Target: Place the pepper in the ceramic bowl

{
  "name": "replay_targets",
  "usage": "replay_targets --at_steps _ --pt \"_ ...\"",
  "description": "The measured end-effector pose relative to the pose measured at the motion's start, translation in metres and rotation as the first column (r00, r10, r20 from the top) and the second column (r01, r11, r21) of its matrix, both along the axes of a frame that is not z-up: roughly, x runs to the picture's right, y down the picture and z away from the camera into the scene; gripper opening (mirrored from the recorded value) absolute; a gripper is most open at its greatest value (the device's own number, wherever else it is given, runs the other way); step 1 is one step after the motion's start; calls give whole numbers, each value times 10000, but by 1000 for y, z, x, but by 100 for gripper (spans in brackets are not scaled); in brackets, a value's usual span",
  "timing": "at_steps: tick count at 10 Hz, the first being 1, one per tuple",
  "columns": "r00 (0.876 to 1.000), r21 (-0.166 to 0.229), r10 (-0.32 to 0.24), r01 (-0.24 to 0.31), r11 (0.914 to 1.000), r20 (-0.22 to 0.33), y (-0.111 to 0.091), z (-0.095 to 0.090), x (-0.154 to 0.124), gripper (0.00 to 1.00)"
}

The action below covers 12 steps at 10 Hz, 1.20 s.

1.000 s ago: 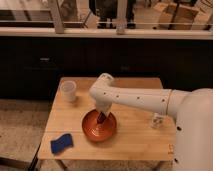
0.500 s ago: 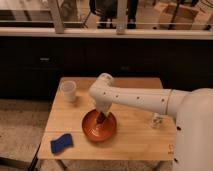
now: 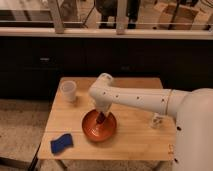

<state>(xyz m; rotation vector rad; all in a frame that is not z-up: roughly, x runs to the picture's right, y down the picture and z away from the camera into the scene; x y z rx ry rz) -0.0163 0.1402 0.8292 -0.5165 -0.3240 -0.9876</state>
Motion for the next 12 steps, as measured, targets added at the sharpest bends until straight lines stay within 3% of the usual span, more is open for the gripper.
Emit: replay_targets --at_steps 2,5,8,12 --pt "10000 -27 -46 46 10000 18 1 0 -1 9" --pt "10000 -12 -65 65 10000 27 0 0 -1 29" --pt "10000 -53 -55 55 10000 35 0 -1 -1 17" --pt "10000 -70 -66 66 10000 46 1 -1 -4 8"
